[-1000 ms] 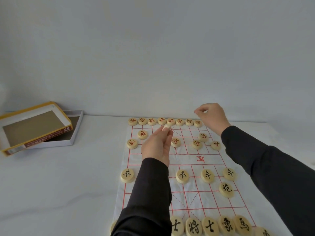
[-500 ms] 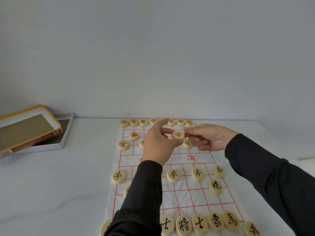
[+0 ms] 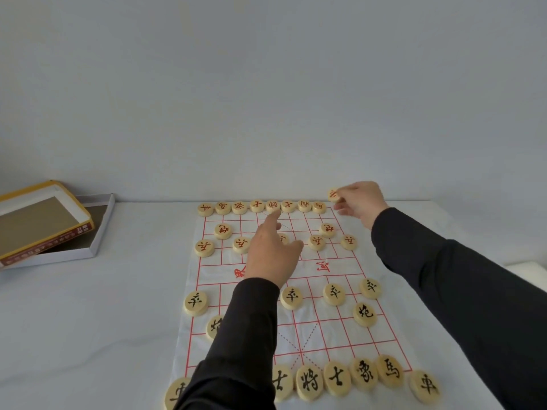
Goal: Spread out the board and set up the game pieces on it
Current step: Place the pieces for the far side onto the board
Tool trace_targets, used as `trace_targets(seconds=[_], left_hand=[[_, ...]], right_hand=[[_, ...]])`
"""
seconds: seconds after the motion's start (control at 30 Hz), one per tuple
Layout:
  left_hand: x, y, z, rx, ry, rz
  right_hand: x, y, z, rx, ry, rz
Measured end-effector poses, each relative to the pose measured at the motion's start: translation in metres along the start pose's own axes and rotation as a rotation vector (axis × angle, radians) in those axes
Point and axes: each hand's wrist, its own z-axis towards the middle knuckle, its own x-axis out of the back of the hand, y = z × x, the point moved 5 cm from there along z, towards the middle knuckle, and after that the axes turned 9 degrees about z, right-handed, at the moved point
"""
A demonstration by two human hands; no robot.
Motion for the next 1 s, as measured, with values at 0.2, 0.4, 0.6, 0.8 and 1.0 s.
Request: trace_targets(seconds=[0.2,0.4,0.6,0.8,1.0], left_hand=[[-0.003,-0.001,0.002,0.033,-0.007,0.017],[-0.006,-0.002,0.003,0.036,-0.006,0.053],[-0.003,-0.001,0.004,0.019,0.023,0.067],[-0.004,0.000,0.002,0.006,0.035,0.117],[-0.004,0.001,0.001,-0.009,0.042,0.158]], right_hand=[[0.006,0.005,0.043,0.103,0.052,-0.360],[-0.011,0.012,0.052,0.033,-0.065,-0.545],[-0.013,0.017,0.056,0.022,-0.022,-0.605],[-0.004,0.018,0.061,0.139,0.016,-0.608],[-0.010,0.016,0.057,0.264,-0.145,-0.618]])
